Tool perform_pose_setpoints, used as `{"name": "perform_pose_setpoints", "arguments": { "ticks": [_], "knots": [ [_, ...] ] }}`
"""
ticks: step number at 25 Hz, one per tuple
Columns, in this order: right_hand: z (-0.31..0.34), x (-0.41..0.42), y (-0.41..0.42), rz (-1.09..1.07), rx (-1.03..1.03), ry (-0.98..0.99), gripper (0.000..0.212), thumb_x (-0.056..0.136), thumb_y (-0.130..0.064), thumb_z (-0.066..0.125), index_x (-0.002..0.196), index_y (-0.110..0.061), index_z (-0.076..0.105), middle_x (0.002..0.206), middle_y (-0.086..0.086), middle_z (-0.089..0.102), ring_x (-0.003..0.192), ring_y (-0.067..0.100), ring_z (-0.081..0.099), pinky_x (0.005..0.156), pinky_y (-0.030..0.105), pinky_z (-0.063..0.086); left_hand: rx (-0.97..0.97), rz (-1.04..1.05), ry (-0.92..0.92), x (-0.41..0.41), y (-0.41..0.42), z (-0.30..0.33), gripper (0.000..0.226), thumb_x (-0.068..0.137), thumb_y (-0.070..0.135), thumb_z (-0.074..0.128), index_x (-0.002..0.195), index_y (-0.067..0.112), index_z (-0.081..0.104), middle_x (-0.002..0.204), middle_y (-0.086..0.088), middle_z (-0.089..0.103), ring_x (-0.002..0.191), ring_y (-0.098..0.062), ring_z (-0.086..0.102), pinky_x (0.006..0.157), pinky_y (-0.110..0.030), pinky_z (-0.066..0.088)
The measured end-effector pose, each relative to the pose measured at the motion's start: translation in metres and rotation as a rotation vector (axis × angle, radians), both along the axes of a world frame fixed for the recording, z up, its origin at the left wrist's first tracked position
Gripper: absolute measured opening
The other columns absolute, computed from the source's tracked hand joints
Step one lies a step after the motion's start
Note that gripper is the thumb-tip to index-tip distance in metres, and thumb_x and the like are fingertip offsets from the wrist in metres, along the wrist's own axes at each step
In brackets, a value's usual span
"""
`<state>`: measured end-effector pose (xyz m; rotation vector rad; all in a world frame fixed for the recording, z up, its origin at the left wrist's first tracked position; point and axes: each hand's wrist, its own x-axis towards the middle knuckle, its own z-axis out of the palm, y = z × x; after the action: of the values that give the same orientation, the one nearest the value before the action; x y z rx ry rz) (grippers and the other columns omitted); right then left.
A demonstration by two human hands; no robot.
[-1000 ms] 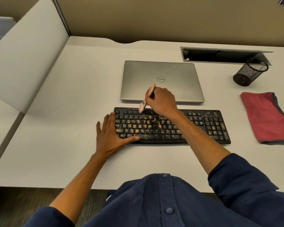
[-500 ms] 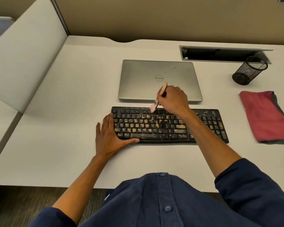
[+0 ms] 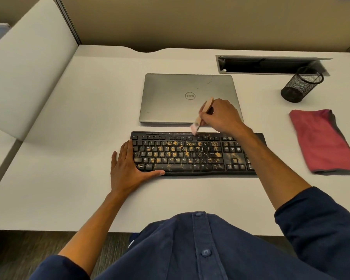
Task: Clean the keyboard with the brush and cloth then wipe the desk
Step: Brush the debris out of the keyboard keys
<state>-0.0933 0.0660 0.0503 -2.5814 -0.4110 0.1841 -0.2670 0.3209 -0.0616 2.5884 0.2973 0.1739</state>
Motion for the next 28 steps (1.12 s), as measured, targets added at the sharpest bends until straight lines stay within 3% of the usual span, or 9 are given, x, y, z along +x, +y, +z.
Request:
{"name": "perform_pose_setpoints", "arguments": {
  "ticks": [2,4,9,14,17,20,23,28],
  "knots": [
    [-0.002,-0.004,0.009,0.067,0.066,0.041,0.017,0.094,-0.026,0.061,0.104,-0.017,0.071,0.091,-0.001,0.072,0.081,0.016,0.066,0.069,0.030,0.053,0.002,0.009,-0.003,0.000,0.000,0.001,0.135,0.049,0.101,0.053,0.155,0.023,0.021,0.154,0.004,0.036,0.142,-0.017,0.035,0.122,-0.050,0.016],
    [-0.005,-0.004,0.006,0.093,-0.003,0.032,0.015,0.093,-0.026,0.060,0.099,-0.018,0.071,0.088,-0.001,0.071,0.077,0.015,0.063,0.060,0.025,0.044,0.004,0.020,0.002,0.000,-0.001,0.002,0.135,0.048,0.099,0.055,0.155,0.023,0.021,0.154,0.006,0.036,0.143,-0.016,0.035,0.122,-0.049,0.016],
    [-0.002,0.009,-0.030,-0.037,-0.204,-0.053,0.021,0.088,-0.031,0.058,0.094,-0.014,0.069,0.084,0.004,0.067,0.080,0.025,0.064,0.070,0.035,0.051,0.003,0.018,-0.001,0.000,-0.003,0.002,0.135,0.048,0.098,0.057,0.155,0.024,0.020,0.156,0.005,0.034,0.144,-0.016,0.033,0.123,-0.049,0.014],
    [-0.006,-0.001,-0.019,0.031,0.094,0.052,0.019,0.096,-0.031,0.059,0.104,-0.020,0.073,0.085,-0.004,0.074,0.080,0.014,0.068,0.074,0.034,0.055,0.200,-0.106,-0.037,-0.002,-0.008,0.002,0.130,0.064,0.096,0.043,0.160,0.014,0.013,0.167,-0.005,0.010,0.154,-0.023,0.009,0.123,-0.051,0.008],
    [-0.014,0.000,-0.034,-0.028,0.101,0.068,0.019,0.095,-0.031,0.059,0.102,-0.022,0.074,0.080,-0.007,0.074,0.073,0.010,0.066,0.070,0.033,0.056,0.341,-0.266,-0.113,-0.001,-0.026,0.000,0.107,0.082,0.088,0.032,0.155,0.010,0.032,0.163,-0.010,0.025,0.152,-0.025,0.017,0.123,-0.052,0.012],
    [-0.014,0.005,-0.063,-0.105,0.010,0.045,0.019,0.093,-0.028,0.059,0.097,-0.018,0.074,0.083,-0.002,0.074,0.071,0.012,0.064,0.060,0.026,0.046,0.396,-0.260,-0.140,0.000,-0.038,-0.006,0.101,0.085,0.085,0.029,0.147,0.007,0.046,0.156,-0.013,0.040,0.147,-0.026,0.031,0.121,-0.054,0.018],
    [-0.008,0.009,-0.079,-0.147,-0.107,-0.023,0.021,0.089,-0.029,0.058,0.097,-0.015,0.072,0.086,0.002,0.071,0.079,0.021,0.065,0.066,0.030,0.049,0.408,-0.258,-0.149,0.002,-0.050,-0.007,0.101,0.086,0.085,0.028,0.145,0.005,0.048,0.155,-0.014,0.041,0.146,-0.027,0.032,0.121,-0.054,0.016],
    [-0.008,0.004,-0.072,-0.054,0.059,0.022,0.018,0.094,-0.029,0.058,0.100,-0.021,0.072,0.088,-0.002,0.074,0.081,0.016,0.067,0.074,0.033,0.055,0.372,-0.343,-0.158,0.012,-0.094,-0.007,0.096,0.088,0.082,0.030,0.147,0.008,0.045,0.155,-0.012,0.040,0.146,-0.026,0.033,0.121,-0.051,0.016]
  ]
}}
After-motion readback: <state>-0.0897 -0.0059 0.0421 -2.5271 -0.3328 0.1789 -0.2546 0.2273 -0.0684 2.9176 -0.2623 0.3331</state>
